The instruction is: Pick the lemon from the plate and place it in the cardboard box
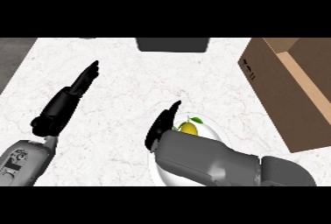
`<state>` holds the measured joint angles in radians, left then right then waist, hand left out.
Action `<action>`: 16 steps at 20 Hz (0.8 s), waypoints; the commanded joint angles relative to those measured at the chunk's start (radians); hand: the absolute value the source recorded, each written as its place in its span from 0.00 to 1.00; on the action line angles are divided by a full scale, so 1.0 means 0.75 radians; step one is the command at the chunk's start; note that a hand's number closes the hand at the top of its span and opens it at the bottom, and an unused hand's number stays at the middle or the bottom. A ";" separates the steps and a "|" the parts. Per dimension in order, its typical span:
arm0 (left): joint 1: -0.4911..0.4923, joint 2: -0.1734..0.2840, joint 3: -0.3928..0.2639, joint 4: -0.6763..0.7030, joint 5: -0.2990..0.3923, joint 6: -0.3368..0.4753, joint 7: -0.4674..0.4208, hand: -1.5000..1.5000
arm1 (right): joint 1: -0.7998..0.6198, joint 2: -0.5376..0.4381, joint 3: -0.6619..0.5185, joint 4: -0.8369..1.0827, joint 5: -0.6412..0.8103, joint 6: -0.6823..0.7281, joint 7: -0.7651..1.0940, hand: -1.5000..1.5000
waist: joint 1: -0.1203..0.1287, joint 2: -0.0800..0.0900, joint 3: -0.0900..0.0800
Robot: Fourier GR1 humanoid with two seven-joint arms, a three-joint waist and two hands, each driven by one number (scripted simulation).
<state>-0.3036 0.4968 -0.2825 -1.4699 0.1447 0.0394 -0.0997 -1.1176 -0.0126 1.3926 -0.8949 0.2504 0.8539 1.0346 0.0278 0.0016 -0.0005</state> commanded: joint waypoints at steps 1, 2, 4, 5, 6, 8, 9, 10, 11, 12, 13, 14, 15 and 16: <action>0.046 0.010 0.027 -0.011 -0.005 -0.032 -0.019 0.50 | -0.001 0.016 -0.032 0.033 0.054 0.030 0.127 0.00 | 0.001 0.000 0.000; 0.041 -0.026 -0.002 -0.041 -0.025 -0.001 -0.004 0.50 | -0.001 0.016 -0.026 0.002 0.042 0.045 0.182 0.00 | 0.015 0.000 0.000; -0.014 -0.033 0.013 -0.045 -0.015 -0.005 0.114 0.50 | 0.011 -0.004 -0.027 0.038 0.135 0.029 0.075 0.00 | -0.032 -0.004 0.001; 0.054 -0.009 0.035 -0.028 -0.031 -0.022 -0.008 0.50 | 0.067 0.016 -0.048 0.030 0.102 0.023 0.166 0.00 | -0.007 -0.001 0.000; 0.065 0.019 0.071 -0.042 -0.018 -0.046 -0.022 0.50 | 0.066 0.016 -0.082 -0.002 0.116 0.055 0.159 0.00 | -0.020 -0.005 0.000; 0.071 -0.004 0.064 -0.055 -0.037 -0.031 0.007 0.50 | 0.120 0.016 -0.055 0.080 0.204 -0.008 0.079 0.00 | -0.027 -0.003 0.001; 0.038 -0.054 0.038 -0.062 -0.065 -0.004 0.050 0.50 | 0.098 -0.035 -0.117 -0.005 0.195 0.076 0.054 0.00 | -0.040 -0.006 0.001; 0.077 -0.048 0.063 -0.007 -0.056 -0.038 -0.028 0.50 | 0.101 0.015 -0.120 0.058 0.210 0.060 0.036 0.00 | -0.021 -0.001 0.000; 0.075 -0.087 0.018 -0.007 -0.103 -0.007 -0.020 0.50 | 0.134 0.016 -0.077 0.024 0.240 0.078 0.027 1.00 | -0.026 -0.001 0.000; 0.025 -0.057 0.070 -0.004 -0.084 -0.034 0.016 0.50 | 0.107 0.016 -0.065 0.059 0.281 0.077 -0.120 1.00 | -0.020 0.001 0.001; 0.043 -0.058 0.082 -0.042 -0.070 -0.046 0.018 0.50 | 0.153 0.016 -0.063 0.070 0.331 0.038 -0.160 1.00 | -0.026 0.000 0.001; 0.045 -0.088 0.059 0.028 -0.112 -0.032 -0.024 0.50 | 0.055 0.004 -0.089 0.050 0.352 0.077 -0.245 1.00 | -0.026 0.001 0.001; 0.161 -0.065 0.054 -0.060 -0.109 -0.028 -0.052 0.50 | 0.073 0.016 -0.072 0.044 0.368 0.050 -0.271 1.00 | -0.012 0.000 0.001; 0.051 -0.069 0.097 0.038 -0.081 -0.067 -0.070 0.50 | 0.114 -0.047 0.012 0.031 0.436 -0.031 -0.358 1.00 | -0.022 0.005 0.001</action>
<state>-0.2527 0.4529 -0.2339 -1.4786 0.0851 0.0109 -0.1165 -1.0660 -0.0153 1.3430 -0.8723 0.4978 0.9105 0.8939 0.0131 -0.0056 0.0005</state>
